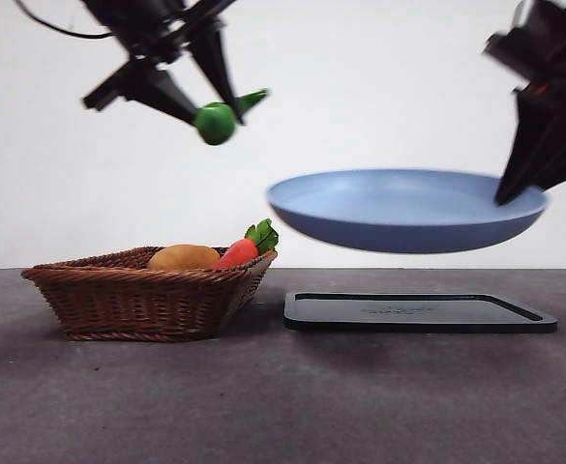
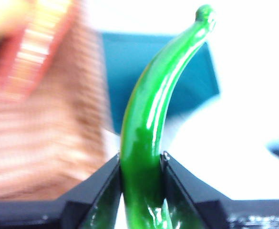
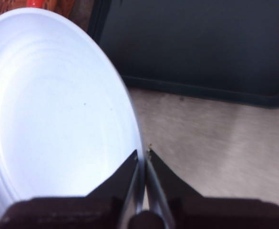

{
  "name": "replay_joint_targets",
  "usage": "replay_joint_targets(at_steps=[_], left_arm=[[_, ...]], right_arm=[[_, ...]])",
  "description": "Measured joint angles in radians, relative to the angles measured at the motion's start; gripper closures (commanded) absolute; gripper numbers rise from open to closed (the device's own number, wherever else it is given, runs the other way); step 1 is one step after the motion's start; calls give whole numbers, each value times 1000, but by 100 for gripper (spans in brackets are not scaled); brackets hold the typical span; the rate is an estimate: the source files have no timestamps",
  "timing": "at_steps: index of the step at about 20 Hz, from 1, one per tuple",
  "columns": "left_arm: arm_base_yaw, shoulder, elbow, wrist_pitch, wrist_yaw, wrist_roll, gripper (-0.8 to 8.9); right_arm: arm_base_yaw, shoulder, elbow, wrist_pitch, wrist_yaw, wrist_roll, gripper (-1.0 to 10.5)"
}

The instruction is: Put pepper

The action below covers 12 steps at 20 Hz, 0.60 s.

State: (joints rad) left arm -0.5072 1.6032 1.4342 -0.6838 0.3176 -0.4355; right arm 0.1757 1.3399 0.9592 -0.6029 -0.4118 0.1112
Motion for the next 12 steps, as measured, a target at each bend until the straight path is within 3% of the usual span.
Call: replay_joint_targets(at_steps=[6, 12], left_arm=[[-186, 34, 0, 27, -109, 89, 690], [-209, 152, -2, -15, -174, 155, 685]], right_arm=[[96, 60, 0, 64, 0, 117, 941], [116, 60, 0, 72, -3, 147, 941]])
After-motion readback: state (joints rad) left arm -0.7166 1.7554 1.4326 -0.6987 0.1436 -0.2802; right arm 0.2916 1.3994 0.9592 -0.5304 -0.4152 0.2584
